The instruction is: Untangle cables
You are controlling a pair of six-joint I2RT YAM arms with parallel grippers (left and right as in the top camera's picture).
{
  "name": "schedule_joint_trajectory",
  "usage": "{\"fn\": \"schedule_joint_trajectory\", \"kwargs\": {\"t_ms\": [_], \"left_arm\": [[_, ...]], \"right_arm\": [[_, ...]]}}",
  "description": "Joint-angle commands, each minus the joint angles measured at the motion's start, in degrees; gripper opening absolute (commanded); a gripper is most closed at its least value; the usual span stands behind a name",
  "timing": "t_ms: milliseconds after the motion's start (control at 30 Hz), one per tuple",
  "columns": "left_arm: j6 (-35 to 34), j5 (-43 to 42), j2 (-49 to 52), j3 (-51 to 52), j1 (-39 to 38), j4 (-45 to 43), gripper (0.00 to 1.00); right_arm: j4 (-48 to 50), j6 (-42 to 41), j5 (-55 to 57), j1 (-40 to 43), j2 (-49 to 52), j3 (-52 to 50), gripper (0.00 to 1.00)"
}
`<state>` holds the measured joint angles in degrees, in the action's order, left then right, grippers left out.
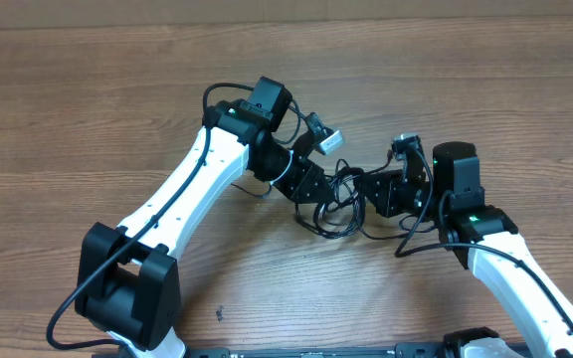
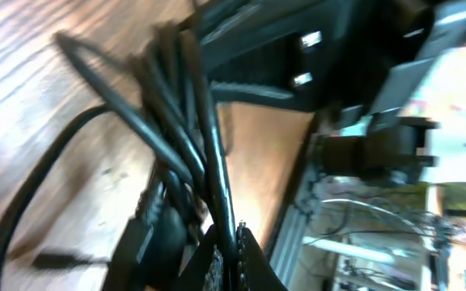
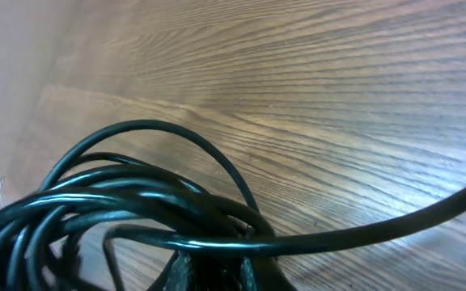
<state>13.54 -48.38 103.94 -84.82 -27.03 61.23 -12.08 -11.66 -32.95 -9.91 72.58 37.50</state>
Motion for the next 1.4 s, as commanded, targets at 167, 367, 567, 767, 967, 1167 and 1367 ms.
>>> {"fn": "schedule_joint_trajectory", "kwargs": {"t_ms": [167, 367, 567, 767, 967, 1167, 1367], "left_arm": [[-6.9, 18.8, -1.9, -0.7, -0.7, 2.7, 0.04], [-15.3, 32.6, -1.9, -0.7, -0.7, 3.3, 0.04], [-17.5, 35.0, -1.9, -0.7, -0.7, 3.3, 0.04], [-17.4, 34.8, -1.9, -0.7, -0.7, 3.3, 0.04], [-15.8, 33.2, -1.9, -0.7, -0.7, 3.2, 0.04], [-14.8, 32.1, -1.9, -0.7, -0.7, 2.9, 0.04], [-14.9, 39.1, -1.9, -0.7, -0.7, 3.1, 0.04]], "right_arm": [[0.9, -6.6, 7.5, 0.7, -0.9, 1.2, 0.08], [0.8, -8.5, 7.4, 1.9, -0.9, 1.2, 0.07], [0.3, -8.5, 7.4, 2.2, -0.9, 1.2, 0.07], [-0.4, -7.4, 7.4, 2.2, -0.9, 1.2, 0.27], [-1.6, -3.0, 5.8, 2.2, -0.9, 1.2, 0.72], [-1.7, -2.8, 5.7, 2.2, -0.9, 1.2, 0.76], [-2.2, -1.5, 5.3, 2.2, -0.9, 1.2, 0.76]]}}
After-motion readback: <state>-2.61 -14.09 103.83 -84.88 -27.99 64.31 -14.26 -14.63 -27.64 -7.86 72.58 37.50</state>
